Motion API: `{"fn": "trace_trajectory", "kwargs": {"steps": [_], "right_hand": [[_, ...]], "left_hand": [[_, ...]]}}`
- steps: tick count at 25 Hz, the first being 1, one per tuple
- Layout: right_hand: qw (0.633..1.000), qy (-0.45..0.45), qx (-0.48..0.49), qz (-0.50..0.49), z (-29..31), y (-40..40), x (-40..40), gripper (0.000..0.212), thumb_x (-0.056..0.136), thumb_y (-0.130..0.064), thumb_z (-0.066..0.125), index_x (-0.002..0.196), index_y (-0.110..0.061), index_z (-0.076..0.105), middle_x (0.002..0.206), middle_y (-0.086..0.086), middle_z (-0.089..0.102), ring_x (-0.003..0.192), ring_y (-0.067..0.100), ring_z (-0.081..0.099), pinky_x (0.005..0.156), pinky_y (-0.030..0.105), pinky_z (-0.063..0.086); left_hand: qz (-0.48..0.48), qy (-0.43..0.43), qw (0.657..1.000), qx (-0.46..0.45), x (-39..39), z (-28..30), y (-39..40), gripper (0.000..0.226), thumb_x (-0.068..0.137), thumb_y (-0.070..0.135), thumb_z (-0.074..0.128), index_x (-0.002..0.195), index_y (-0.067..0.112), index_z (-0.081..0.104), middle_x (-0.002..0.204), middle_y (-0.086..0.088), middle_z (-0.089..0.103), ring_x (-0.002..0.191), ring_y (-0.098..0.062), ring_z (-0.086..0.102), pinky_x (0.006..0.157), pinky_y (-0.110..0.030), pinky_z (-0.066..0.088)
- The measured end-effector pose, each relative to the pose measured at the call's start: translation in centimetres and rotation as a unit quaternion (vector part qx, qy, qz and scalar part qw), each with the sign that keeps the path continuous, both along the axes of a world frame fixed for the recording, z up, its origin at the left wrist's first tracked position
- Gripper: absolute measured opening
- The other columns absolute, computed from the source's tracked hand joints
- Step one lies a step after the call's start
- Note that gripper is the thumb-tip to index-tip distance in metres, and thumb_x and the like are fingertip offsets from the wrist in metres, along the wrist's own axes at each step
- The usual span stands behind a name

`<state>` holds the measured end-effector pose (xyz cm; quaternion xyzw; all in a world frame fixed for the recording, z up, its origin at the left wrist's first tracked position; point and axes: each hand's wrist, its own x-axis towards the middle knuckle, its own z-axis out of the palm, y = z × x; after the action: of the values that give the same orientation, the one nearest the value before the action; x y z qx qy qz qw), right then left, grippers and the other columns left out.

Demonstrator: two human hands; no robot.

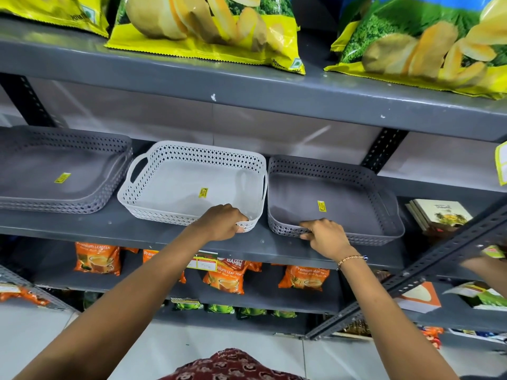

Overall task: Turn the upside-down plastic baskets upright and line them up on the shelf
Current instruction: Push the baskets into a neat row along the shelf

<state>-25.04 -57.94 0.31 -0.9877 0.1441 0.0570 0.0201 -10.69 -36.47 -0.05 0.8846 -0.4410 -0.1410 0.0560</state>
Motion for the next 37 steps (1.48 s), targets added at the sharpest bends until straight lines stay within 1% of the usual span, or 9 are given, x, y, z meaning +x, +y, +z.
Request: {"fn": "trace_trajectory", "kwargs": {"steps": [8, 11, 13, 18, 24, 30, 33, 35, 37], "right_hand": [[0.998, 0.02, 0.064, 0.012, 0.6, -0.3, -0.1, 0.034, 0.091, -0.044, 0.049, 0.121, -0.029, 0.055, 0.11, 0.003, 0.07, 0.106, 0.026, 0.062, 0.084, 0.036, 0.049], [0.984, -0.016, 0.177, -0.001, 1.8, 0.0, 0.2, 0.037, 0.091, -0.055, 0.038, 0.1, -0.026, 0.058, 0.085, -0.005, 0.066, 0.091, 0.02, 0.062, 0.077, 0.035, 0.051], [0.984, -0.087, 0.158, -0.009, 2.5, 1.1, 1.1, 0.034, 0.094, -0.049, 0.039, 0.085, -0.02, 0.055, 0.073, -0.005, 0.061, 0.079, 0.021, 0.059, 0.067, 0.032, 0.047], [0.955, -0.263, 0.132, 0.038, 3.5, 8.5, 5.1, 0.03, 0.093, -0.039, 0.048, 0.081, -0.015, 0.061, 0.084, 0.004, 0.069, 0.076, 0.025, 0.062, 0.058, 0.026, 0.038], [0.935, -0.279, 0.198, 0.089, 2.4, 20.2, 11.6, 0.03, 0.093, -0.038, 0.048, 0.087, -0.014, 0.064, 0.086, 0.002, 0.071, 0.08, 0.021, 0.062, 0.065, 0.03, 0.047], [0.957, -0.203, 0.204, 0.044, 0.8, 28.9, 17.1, 0.034, 0.092, -0.045, 0.048, 0.102, -0.018, 0.064, 0.107, 0.003, 0.07, 0.101, 0.024, 0.063, 0.076, 0.034, 0.05], [0.979, -0.113, 0.165, 0.03, -0.5, 30.5, 18.3, 0.036, 0.09, -0.045, 0.051, 0.113, -0.018, 0.062, 0.118, 0.007, 0.067, 0.111, 0.028, 0.059, 0.083, 0.036, 0.049], [0.994, -0.07, 0.075, 0.038, -1.3, 31.0, 18.0, 0.031, 0.092, -0.037, 0.05, 0.114, -0.017, 0.059, 0.114, 0.013, 0.068, 0.108, 0.033, 0.06, 0.08, 0.038, 0.05], [0.997, -0.057, 0.01, 0.042, -1.5, 31.1, 17.9, 0.026, 0.093, -0.029, 0.05, 0.116, -0.018, 0.056, 0.11, 0.015, 0.069, 0.104, 0.035, 0.062, 0.077, 0.038, 0.051]], "left_hand": [[0.019, 0.028, 0.999, -0.001, 0.4, -0.2, 0.0, 0.045, 0.091, 0.028, 0.059, 0.135, 0.023, 0.052, 0.131, -0.016, 0.058, 0.119, -0.033, 0.053, 0.091, -0.036, 0.044], [0.024, 0.054, 0.998, -0.029, 0.4, 0.2, 0.4, 0.048, 0.087, 0.045, 0.06, 0.131, 0.027, 0.055, 0.133, -0.006, 0.06, 0.122, -0.027, 0.054, 0.096, -0.037, 0.046], [0.037, 0.075, 0.991, -0.102, 0.4, 0.6, 0.9, 0.046, 0.088, 0.047, 0.058, 0.128, 0.027, 0.058, 0.128, -0.001, 0.066, 0.118, -0.021, 0.06, 0.096, -0.035, 0.049], [0.088, 0.033, 0.979, -0.178, 2.1, 1.4, 4.5, 0.05, 0.096, 0.049, 0.038, 0.141, 0.027, 0.042, 0.133, 0.0, 0.061, 0.122, -0.023, 0.055, 0.099, -0.036, 0.044], [0.086, 0.001, 0.978, -0.192, 9.1, 1.0, 14.5, 0.052, 0.096, 0.04, 0.045, 0.144, 0.019, 0.038, 0.153, -0.001, 0.037, 0.144, -0.018, 0.03, 0.119, -0.035, 0.025], [0.162, 0.015, 0.978, -0.132, 15.2, 1.7, 25.8, 0.082, 0.094, 0.044, 0.048, 0.151, 0.002, 0.006, 0.161, -0.014, 0.006, 0.15, -0.027, 0.006, 0.122, -0.038, 0.009], [0.157, 0.054, 0.986, -0.01, 17.1, 1.0, 30.0, 0.084, 0.086, 0.058, 0.051, 0.149, 0.011, 0.022, 0.148, -0.019, 0.041, 0.137, -0.035, 0.038, 0.112, -0.044, 0.034], [0.112, 0.01, 0.993, 0.04, 17.0, 0.3, 31.1, 0.058, 0.087, 0.054, 0.054, 0.133, 0.019, 0.049, 0.126, -0.02, 0.061, 0.121, -0.037, 0.053, 0.098, -0.043, 0.046], [0.092, -0.055, 0.993, 0.049, 16.7, 0.0, 31.1, 0.043, 0.091, 0.046, 0.052, 0.127, 0.022, 0.056, 0.118, -0.021, 0.063, 0.115, -0.037, 0.056, 0.092, -0.041, 0.047]]}}
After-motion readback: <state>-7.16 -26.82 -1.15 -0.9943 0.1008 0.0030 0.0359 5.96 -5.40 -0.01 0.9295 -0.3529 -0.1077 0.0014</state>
